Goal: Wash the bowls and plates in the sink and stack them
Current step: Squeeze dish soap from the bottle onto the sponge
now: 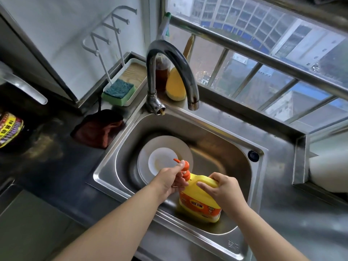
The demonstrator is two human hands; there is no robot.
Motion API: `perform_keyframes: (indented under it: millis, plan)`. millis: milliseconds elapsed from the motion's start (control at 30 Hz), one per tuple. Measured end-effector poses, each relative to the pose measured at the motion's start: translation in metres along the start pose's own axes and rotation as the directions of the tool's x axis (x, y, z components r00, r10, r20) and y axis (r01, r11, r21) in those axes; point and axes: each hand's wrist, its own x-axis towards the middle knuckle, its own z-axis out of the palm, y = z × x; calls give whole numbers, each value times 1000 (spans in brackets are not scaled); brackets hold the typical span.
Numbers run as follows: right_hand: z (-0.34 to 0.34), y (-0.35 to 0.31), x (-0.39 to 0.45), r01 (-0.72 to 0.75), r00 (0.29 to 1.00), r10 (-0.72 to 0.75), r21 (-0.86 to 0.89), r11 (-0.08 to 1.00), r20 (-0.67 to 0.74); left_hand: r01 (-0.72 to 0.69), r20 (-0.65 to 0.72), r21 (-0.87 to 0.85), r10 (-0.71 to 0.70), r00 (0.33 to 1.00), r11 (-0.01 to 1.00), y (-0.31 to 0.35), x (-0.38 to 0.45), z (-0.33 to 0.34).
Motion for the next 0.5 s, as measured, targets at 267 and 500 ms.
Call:
perform_keyframes:
  millis: [267,500]
  plan:
    - [3,5,-1,55,997,-57,-32,998,-57,36,20,-44,-35,999,998,-2,3,1]
    - [5,11,-1,96,992,-97,-18,995,-82,50,-10,-58,-51,999,997,-6,6,4]
